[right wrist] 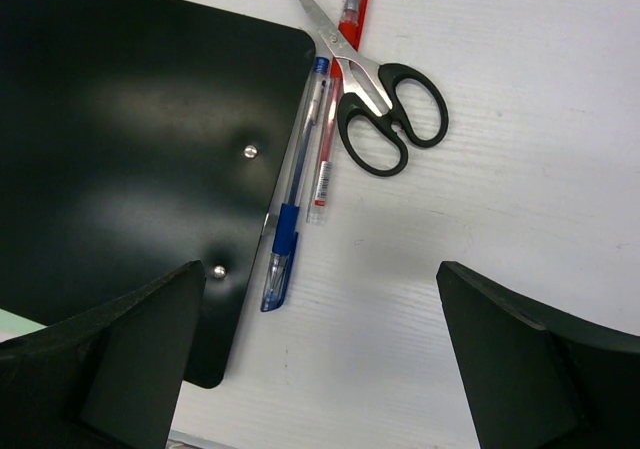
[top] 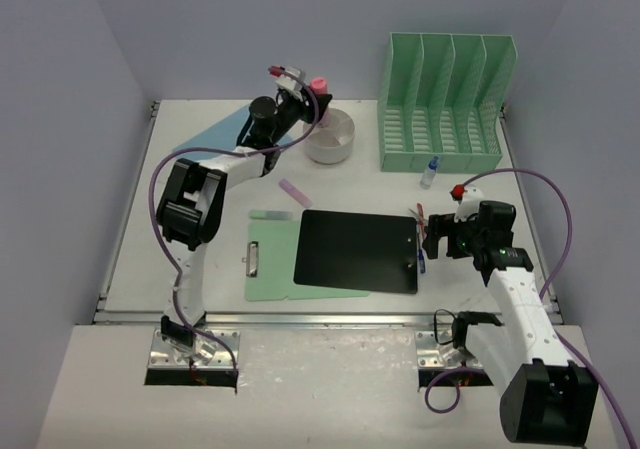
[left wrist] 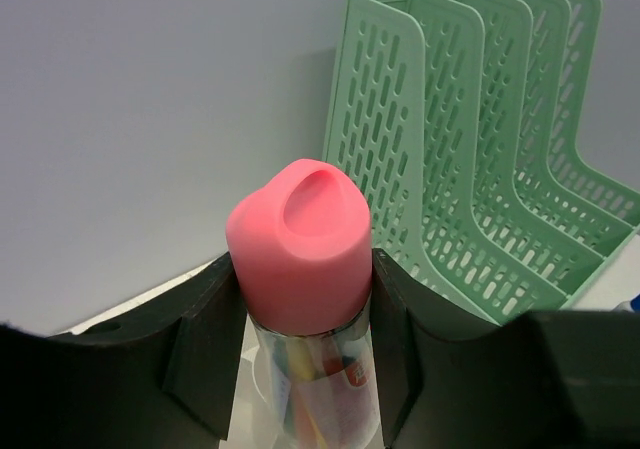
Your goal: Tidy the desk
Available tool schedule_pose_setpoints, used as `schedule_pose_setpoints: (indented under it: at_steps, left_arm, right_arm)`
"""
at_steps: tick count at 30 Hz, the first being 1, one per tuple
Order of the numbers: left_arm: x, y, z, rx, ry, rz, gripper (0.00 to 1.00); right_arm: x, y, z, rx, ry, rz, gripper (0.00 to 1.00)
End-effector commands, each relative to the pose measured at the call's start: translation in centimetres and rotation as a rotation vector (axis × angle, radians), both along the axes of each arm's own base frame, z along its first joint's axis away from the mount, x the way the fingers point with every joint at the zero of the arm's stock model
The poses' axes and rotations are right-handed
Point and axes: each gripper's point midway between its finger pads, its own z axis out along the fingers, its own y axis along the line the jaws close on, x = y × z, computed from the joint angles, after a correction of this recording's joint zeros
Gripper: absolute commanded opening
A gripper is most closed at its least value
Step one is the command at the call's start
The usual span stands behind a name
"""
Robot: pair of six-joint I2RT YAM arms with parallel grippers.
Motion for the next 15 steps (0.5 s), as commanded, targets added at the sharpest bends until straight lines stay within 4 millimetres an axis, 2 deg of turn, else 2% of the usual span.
schedule_pose_setpoints:
  at_steps: [1,5,15]
  left_arm:
    - [0.2,-0.8,6.2,-0.028,-0.217,-0.005,0.0]
    - [1.2,-1.4,5.4,-0.002,-0.226,0.014,0.0]
    - [1.7,-2.3,3.7,0.043,-0.246,0.026,0.0]
  right_arm:
    - [0.8,-0.3,0.6,-0.005,-0.03,-0.019,0.99]
    - [0.8,-0.4,0.5,-0.008,-0.027,-0.025,0.99]
    - [0.9,-0.6,0.3,-0.012,-0.025,-0.031,0.99]
